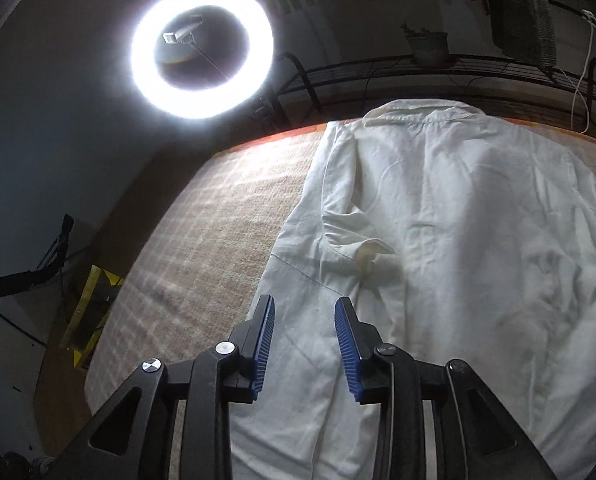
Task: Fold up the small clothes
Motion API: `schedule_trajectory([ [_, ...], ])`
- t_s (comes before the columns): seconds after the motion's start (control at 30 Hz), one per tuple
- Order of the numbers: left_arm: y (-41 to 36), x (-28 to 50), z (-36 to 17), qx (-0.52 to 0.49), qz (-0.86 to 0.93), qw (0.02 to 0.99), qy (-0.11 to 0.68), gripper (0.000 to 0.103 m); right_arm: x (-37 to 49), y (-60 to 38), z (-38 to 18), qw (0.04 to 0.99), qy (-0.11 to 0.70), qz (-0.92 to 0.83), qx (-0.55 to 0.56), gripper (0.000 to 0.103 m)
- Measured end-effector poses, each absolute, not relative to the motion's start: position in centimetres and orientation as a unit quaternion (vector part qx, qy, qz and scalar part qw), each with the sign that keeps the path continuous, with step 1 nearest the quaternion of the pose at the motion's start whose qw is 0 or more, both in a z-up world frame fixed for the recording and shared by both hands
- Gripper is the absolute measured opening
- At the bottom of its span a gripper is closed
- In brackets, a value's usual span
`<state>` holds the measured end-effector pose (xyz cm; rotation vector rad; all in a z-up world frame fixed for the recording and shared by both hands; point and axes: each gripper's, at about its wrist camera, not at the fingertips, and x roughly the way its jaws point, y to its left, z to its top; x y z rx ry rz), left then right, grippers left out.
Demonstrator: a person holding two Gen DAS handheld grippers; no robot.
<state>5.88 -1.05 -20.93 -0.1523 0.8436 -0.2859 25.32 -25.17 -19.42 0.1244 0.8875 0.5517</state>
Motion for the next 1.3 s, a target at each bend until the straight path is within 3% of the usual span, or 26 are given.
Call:
schedule_trajectory([
  [0.13,-1.9,6.2,-19.4,-0.052,-0.132,0.908,0.395,0.003,22.2,-28.4,-16.5,0.879,0.393,0.258,0.083,0.037],
  [0.2,-2.5,6.3,-18.7,-0.042,-0.137,0.909,0.391,0.027,20.5,-30.0,-15.7,0.885,0.383,0.252,0.089,0.045],
  [0.23,-2.5,6.9,-18.6,-0.039,-0.136,0.911,0.388,0.052,19.5,-30.9,-15.4,0.889,0.377,0.244,0.087,0.046],
  [0.27,-2.8,6.9,-18.2,-0.037,-0.136,0.913,0.384,0.057,18.6,-31.7,-15.2,0.893,0.372,0.239,0.087,0.047],
  [0.4,-4.6,7.3,-16.9,-0.024,-0.154,0.915,0.373,0.057,14.6,-36.3,-14.4,0.909,0.341,0.221,0.093,0.072],
  [0.47,-5.5,7.7,-16.4,-0.023,-0.165,0.914,0.371,0.057,13.1,-38.8,-14.0,0.917,0.331,0.203,0.089,0.074],
  [0.7,-10.8,9.8,-15.9,-0.006,-0.231,0.895,0.382,0.057,10.4,-46.7,-14.0,0.918,0.353,0.159,0.082,0.071],
  [0.83,-14.3,11.4,-16.4,0.018,-0.272,0.879,0.391,0.057,9.7,-51.6,-14.6,0.916,0.367,0.130,0.092,0.063],
  [0.97,-15.0,13.2,-17.7,-0.027,-0.278,0.865,0.418,0.057,9.3,-57.3,-15.7,0.916,0.380,0.076,0.103,0.054],
  [1.3,-16.1,14.3,-19.1,-0.044,-0.268,0.857,0.438,0.057,10.8,-66.3,-21.2,0.887,0.438,-0.005,0.148,0.053],
])
